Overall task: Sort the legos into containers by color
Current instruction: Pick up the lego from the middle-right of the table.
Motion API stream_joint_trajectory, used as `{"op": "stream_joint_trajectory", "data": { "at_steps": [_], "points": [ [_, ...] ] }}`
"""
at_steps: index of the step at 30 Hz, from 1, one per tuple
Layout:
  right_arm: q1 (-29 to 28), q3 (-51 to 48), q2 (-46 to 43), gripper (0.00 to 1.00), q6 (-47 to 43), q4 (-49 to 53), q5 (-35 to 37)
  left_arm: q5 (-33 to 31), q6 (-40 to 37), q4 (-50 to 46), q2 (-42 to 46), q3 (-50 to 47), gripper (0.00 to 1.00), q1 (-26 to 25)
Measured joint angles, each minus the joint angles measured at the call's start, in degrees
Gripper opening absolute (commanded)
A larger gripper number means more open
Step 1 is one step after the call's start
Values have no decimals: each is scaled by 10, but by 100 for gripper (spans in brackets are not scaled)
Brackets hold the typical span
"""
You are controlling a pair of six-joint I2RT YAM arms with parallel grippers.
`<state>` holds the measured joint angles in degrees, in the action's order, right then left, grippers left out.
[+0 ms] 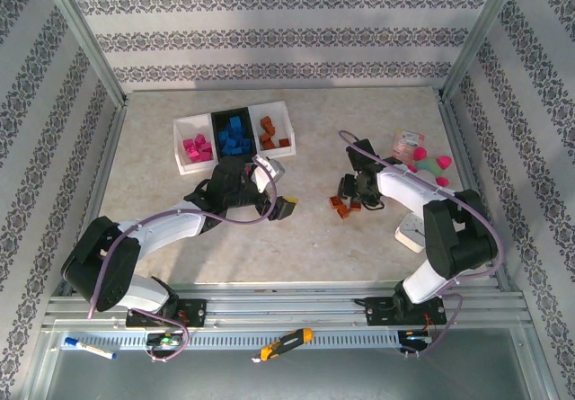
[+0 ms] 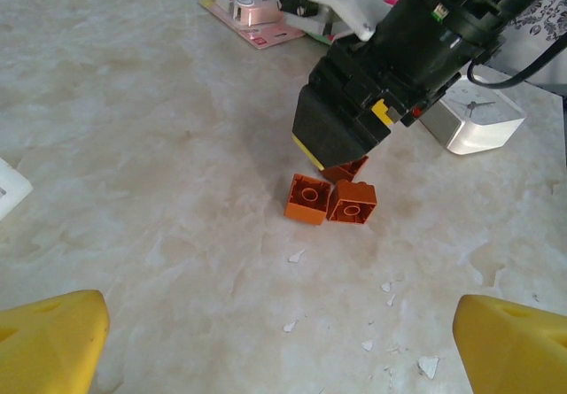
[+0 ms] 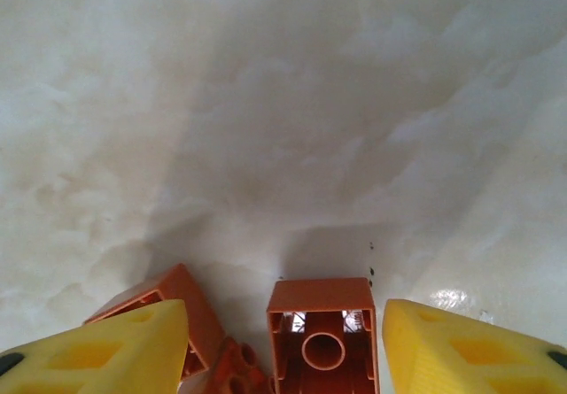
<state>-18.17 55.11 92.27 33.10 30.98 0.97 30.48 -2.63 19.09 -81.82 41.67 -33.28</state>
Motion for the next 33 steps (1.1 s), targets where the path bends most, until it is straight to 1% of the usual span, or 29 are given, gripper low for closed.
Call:
{"op": "stream_joint_trajectory", "data": {
  "at_steps": [3,7,11,15,17,22,26,29,33],
  "points": [
    [1,-2,10,55,0,6,-3,0,0,0,-3,2,99,0],
    [5,-2,18,51,0,10,-4,0,0,2,-10,3,99,0],
    [12,-2,32,39,1,12,-5,0,0,3,-13,3,99,0],
    [15,-1,38,31,1,14,-6,1,0,6,-14,3,99,0],
    [15,-1,36,28,0,15,-6,0,0,7,-14,3,99,0],
    [4,16,26,28,-2,32,-3,-6,1,7,-9,0,99,0],
    [-37,91,26,28,-5,36,3,-25,12,11,32,-31,99,0],
    [-75,170,43,28,-16,20,6,-42,16,11,64,-54,99,4],
    [-112,291,113,27,-45,-8,6,-72,27,15,86,-74,99,10]
  ]
}}
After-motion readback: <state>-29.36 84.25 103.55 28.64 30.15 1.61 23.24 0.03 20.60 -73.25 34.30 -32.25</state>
